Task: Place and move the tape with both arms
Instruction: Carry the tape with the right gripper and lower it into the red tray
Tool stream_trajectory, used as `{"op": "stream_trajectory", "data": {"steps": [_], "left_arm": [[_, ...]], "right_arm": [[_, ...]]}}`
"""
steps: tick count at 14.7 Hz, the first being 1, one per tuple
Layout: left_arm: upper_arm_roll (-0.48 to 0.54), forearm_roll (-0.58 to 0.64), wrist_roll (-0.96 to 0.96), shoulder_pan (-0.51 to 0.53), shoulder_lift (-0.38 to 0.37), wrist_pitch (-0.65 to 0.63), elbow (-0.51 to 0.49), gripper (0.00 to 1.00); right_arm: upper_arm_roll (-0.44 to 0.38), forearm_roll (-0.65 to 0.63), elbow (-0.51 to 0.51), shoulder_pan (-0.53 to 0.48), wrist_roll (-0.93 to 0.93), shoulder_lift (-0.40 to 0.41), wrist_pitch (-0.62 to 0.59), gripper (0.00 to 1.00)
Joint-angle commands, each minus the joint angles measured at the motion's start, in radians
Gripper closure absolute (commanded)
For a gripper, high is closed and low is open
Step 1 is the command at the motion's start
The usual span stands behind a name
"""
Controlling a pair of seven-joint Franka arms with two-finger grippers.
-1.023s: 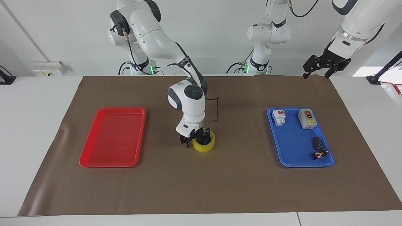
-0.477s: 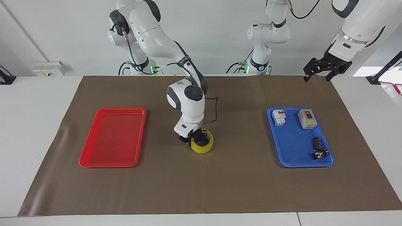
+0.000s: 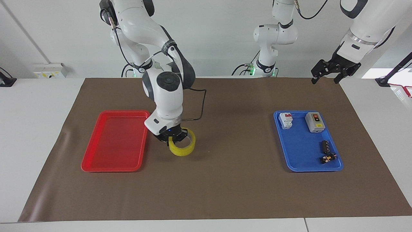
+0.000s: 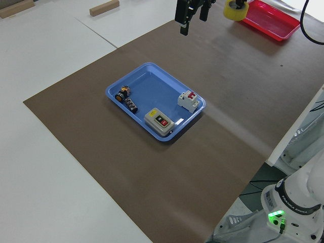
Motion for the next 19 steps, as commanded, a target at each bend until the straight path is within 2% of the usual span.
{"op": "stream_trajectory", "data": {"steps": [1, 3, 5, 11, 15, 19], "left_arm": [[-0.005, 0.018, 0.011, 0.003, 0.010, 0.003, 0.017, 0.00], [-0.005, 0.018, 0.011, 0.003, 0.011, 0.004, 0.019, 0.00], [-0.005, 0.018, 0.011, 0.003, 0.011, 0.003, 0.019, 0.00], [-0.005, 0.018, 0.011, 0.003, 0.011, -0.002, 0.019, 0.00], [-0.006, 0.018, 0.011, -0.009, 0.011, 0.000, 0.019, 0.00], [-0.006, 0.016, 0.013, -0.006, 0.011, 0.006, 0.020, 0.00]], "right_arm": [[0.011, 0.006, -0.079, -0.090, -0.152, -0.106, -0.057, 1.00], [0.011, 0.010, -0.162, -0.177, -0.286, -0.152, -0.056, 1.00], [0.011, 0.016, -0.250, -0.258, -0.383, -0.180, 0.002, 1.00], [0.011, 0.100, -0.602, -0.438, -0.639, -0.273, 0.352, 1.00], [0.010, 0.137, -0.710, -0.466, -0.710, -0.280, 0.520, 1.00], [0.010, 0.138, -0.739, -0.481, -0.711, -0.247, 0.594, 1.00]]}}
